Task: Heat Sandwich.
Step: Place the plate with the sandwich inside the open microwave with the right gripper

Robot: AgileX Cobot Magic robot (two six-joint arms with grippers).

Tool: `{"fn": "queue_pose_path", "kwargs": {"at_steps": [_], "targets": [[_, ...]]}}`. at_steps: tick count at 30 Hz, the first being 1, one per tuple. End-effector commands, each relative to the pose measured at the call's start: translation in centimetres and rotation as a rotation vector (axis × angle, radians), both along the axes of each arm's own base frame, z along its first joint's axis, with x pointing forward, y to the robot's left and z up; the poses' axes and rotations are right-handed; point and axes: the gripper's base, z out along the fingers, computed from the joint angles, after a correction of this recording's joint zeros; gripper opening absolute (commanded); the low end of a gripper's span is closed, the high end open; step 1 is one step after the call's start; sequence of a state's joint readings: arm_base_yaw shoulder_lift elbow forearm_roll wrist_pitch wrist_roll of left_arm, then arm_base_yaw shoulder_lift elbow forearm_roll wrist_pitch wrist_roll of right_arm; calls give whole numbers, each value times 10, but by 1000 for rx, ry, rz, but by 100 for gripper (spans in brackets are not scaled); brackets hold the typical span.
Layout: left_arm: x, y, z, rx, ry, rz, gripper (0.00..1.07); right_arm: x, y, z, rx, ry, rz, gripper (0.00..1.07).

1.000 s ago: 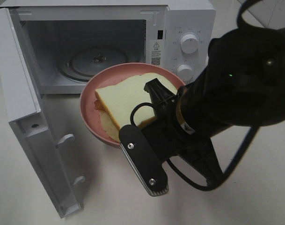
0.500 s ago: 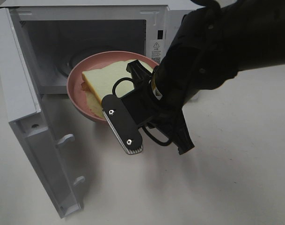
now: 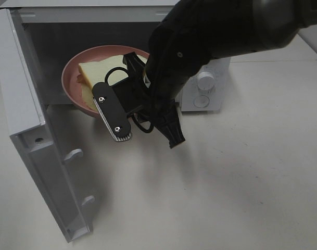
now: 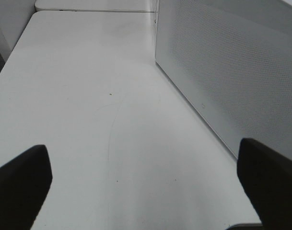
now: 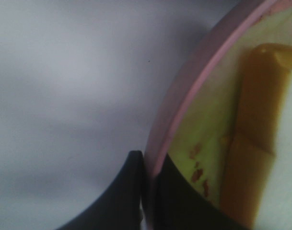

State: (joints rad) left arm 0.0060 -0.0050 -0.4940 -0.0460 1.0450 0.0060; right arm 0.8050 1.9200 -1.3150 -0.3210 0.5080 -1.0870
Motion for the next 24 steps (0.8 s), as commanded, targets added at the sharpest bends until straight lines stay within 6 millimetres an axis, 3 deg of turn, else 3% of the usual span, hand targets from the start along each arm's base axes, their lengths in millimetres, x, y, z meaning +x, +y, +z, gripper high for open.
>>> {"fn": "queue_pose_path", "kwargs": {"at_steps": [1, 10, 24], "targets": [[-2, 0, 0, 0, -27, 1, 98, 15, 5, 3, 42, 17, 13, 0], [-2, 0, 0, 0, -27, 1, 98, 54, 17, 9, 74, 41, -16, 0], [-2, 0, 0, 0, -27, 1, 98, 104, 28, -8, 110, 13, -79, 0]]}}
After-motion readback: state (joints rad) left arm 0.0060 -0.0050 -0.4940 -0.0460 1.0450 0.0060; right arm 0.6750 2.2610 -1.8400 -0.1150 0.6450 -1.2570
